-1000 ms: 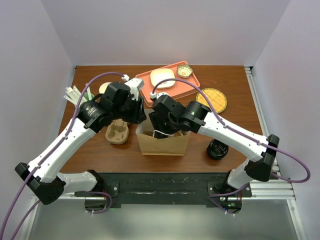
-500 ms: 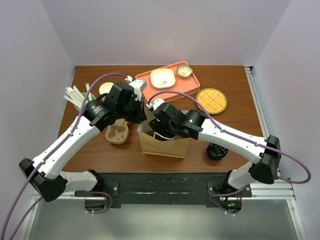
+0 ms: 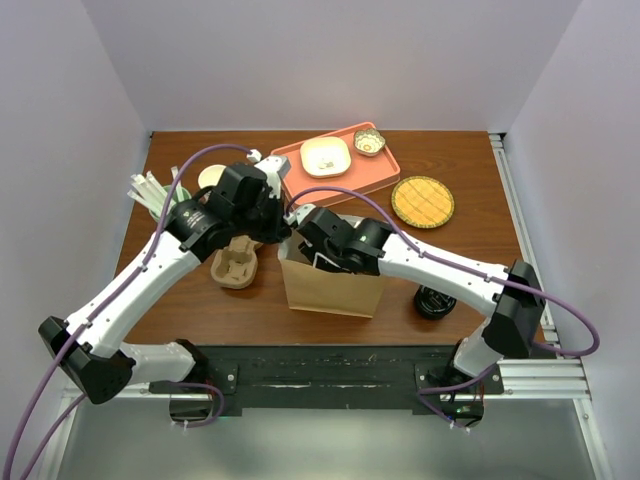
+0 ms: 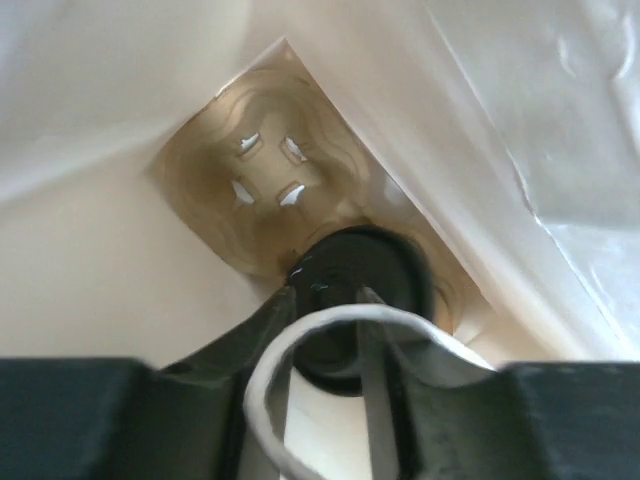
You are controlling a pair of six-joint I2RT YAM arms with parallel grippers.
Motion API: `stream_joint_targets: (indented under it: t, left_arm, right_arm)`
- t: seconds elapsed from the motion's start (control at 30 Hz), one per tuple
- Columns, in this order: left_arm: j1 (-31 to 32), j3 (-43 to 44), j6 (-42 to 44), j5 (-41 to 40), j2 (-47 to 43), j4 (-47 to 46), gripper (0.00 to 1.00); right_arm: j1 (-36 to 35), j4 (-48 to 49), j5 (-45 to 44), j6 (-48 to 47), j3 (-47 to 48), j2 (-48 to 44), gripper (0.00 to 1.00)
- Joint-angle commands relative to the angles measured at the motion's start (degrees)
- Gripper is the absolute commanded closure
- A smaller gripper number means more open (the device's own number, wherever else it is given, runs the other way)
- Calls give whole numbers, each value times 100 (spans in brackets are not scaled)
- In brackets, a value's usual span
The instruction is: Pack the takeout coffee
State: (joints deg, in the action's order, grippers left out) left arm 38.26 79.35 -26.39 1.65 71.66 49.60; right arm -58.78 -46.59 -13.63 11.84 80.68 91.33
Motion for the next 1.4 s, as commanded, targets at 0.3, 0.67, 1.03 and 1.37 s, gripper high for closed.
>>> stream_joint_targets:
  t: [0.3,0.67,1.03,1.37]
  left_arm:
    - [50,-710,388,-15,-810,-1848,100]
    - [50,-1615,810,-341,-1558,-2473,100]
    - [59,-2582,1013,-191,-2314,-3290,100]
    - [129,-2925,951,-304,-2376,-3580,100]
  right_arm:
    - [411,-26,421,-586,1291,-115,96]
    - [684,97,897,-480,1239,-484,95]
    - [719,1327,1196,-1183,-658,-1766,70]
    - [597,950,407,-2177,-555,-1382,57]
